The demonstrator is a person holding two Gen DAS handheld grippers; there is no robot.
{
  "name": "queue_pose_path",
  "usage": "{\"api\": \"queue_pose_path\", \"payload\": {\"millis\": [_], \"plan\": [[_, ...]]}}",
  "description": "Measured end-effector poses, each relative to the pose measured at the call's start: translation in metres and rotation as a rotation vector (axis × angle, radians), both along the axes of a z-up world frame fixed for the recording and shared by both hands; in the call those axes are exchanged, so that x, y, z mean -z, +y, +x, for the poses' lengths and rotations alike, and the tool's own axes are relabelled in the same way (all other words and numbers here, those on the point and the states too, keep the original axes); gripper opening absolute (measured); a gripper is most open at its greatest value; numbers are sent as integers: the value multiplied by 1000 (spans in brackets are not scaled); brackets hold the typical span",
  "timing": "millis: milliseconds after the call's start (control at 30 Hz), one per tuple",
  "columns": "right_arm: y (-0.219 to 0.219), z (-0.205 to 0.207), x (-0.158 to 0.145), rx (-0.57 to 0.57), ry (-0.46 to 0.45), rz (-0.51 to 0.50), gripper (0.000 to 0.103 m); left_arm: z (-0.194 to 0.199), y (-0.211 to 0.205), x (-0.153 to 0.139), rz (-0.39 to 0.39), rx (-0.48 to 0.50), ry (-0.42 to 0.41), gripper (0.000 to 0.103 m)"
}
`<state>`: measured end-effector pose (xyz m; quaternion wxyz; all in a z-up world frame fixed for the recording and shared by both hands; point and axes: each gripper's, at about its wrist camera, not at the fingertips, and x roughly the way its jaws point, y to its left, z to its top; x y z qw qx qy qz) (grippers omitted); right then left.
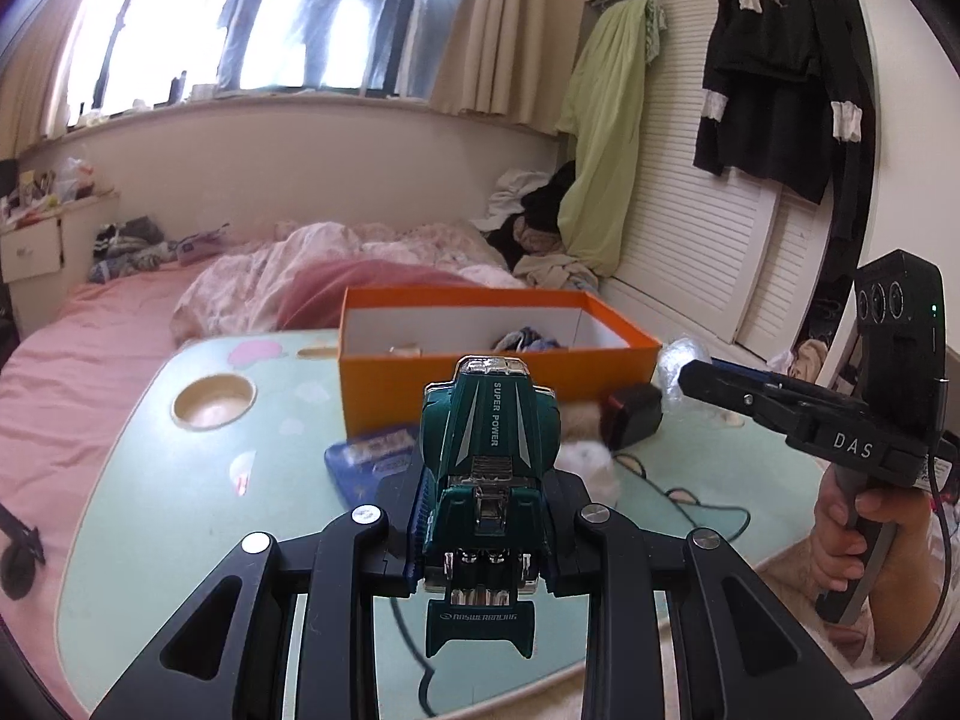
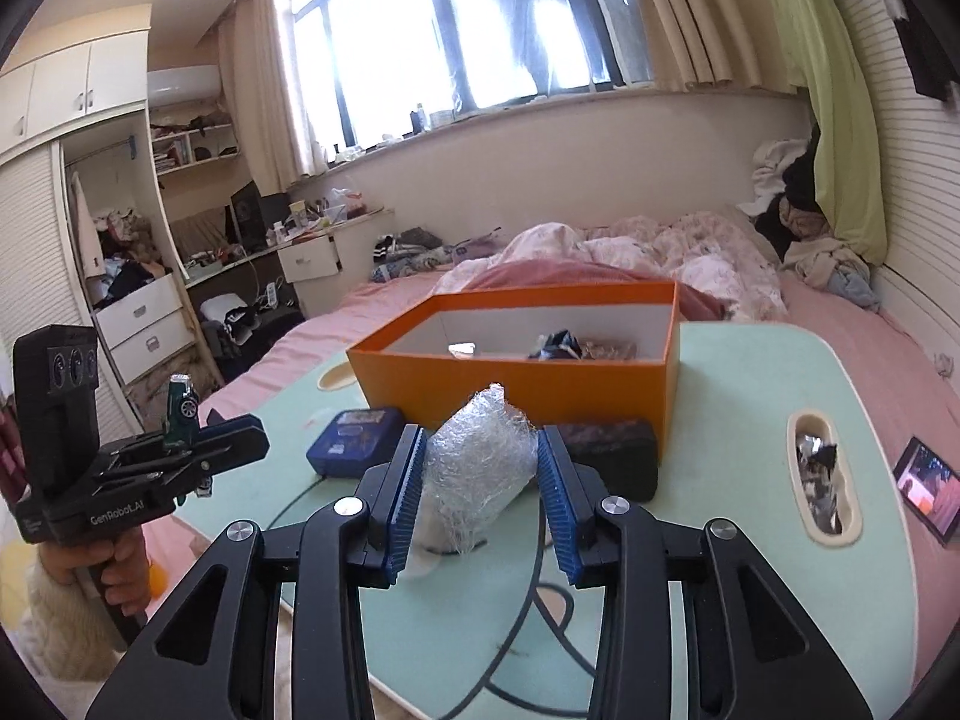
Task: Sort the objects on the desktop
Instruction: 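Lower the toy car and bubble-wrap bag into the orange box, open both grippers, then grasp the blue Durex tin with the left gripper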
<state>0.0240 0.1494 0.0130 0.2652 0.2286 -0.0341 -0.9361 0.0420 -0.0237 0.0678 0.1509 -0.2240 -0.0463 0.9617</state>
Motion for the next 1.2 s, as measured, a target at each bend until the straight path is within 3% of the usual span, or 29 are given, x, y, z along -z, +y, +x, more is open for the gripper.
{"api": "queue_pose_path", "payload": {"millis": [167, 300, 333, 367, 433, 467, 533, 633, 800, 867, 933, 1100, 1200], "plan": [[-17, -45, -30, 12, -33, -37, 39, -55, 18, -44, 16, -9, 19, 26], [-26, -80, -34, 46, -55, -35, 40, -104, 25, -52, 25, -95, -1, 28], [-27, -85, -28, 56, -70, -22, 42, -113, 25, -47, 30, -121, -13, 49], [-29, -93, -21, 63, -109, 3, 47, -121, 25, -38, 14, -179, -41, 62], [-26, -106, -1, 120, -215, 26, 58, -130, 23, -17, -12, -230, -109, 69], [-25, -110, 8, 110, -259, 26, 58, -133, 21, -7, 1, -213, -141, 70], [-29, -98, 9, 132, -151, 113, 64, -135, 19, 8, 36, -170, -198, 70], [-26, -94, 11, 114, -148, 106, 66, -128, 25, 8, -9, -160, -162, 72], [-9, -82, 4, 125, -130, 1, 66, -106, 26, -14, 23, -136, -83, 75], [-6, -70, 0, 126, -103, -16, 66, -93, 27, -22, 9, -144, -52, 91], [-4, -57, -4, 118, -88, -20, 66, -77, 27, -24, -13, -151, -39, 98], [-3, -16, 5, 72, -107, 22, 74, -26, 34, -1, -57, -32, -97, 98], [-8, 4, 21, 87, -118, 92, 74, -8, 36, 22, -97, -36, -152, 98]]}}
